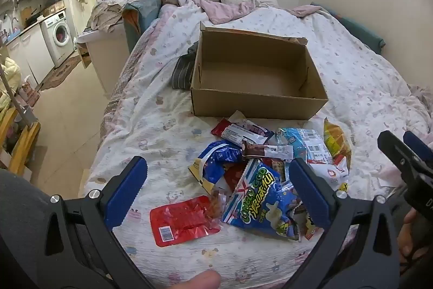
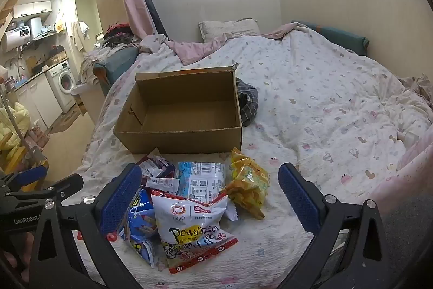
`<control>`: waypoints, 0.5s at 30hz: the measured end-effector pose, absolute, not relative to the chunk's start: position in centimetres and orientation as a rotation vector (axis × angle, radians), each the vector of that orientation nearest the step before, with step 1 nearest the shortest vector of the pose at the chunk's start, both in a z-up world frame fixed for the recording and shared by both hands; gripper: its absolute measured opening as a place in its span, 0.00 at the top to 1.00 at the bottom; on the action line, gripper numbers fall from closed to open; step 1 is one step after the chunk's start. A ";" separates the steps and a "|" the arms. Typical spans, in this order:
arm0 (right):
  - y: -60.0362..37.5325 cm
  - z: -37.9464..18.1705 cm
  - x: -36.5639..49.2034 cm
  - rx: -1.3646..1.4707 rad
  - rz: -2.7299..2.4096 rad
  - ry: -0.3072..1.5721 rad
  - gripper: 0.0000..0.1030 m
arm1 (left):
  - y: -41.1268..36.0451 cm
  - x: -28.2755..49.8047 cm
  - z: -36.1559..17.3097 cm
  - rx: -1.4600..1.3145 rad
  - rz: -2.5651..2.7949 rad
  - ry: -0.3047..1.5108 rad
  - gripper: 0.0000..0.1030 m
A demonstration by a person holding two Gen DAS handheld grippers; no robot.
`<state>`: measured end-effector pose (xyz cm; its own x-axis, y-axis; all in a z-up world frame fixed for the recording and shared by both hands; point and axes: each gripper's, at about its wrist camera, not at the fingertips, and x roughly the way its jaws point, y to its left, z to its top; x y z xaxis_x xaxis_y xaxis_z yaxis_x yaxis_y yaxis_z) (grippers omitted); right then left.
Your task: Organize snacks
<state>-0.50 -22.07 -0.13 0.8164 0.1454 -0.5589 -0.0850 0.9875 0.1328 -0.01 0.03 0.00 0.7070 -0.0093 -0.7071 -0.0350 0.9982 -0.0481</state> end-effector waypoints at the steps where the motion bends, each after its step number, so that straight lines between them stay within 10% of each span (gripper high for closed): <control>1: -22.1 -0.1 -0.5 0.103 0.122 0.603 0.00 | 0.0 0.0 0.0 -0.059 0.014 0.785 0.00; 15: -22.1 -0.1 -0.5 0.102 0.121 0.607 0.00 | 0.0 0.0 0.0 -0.050 0.017 0.784 0.00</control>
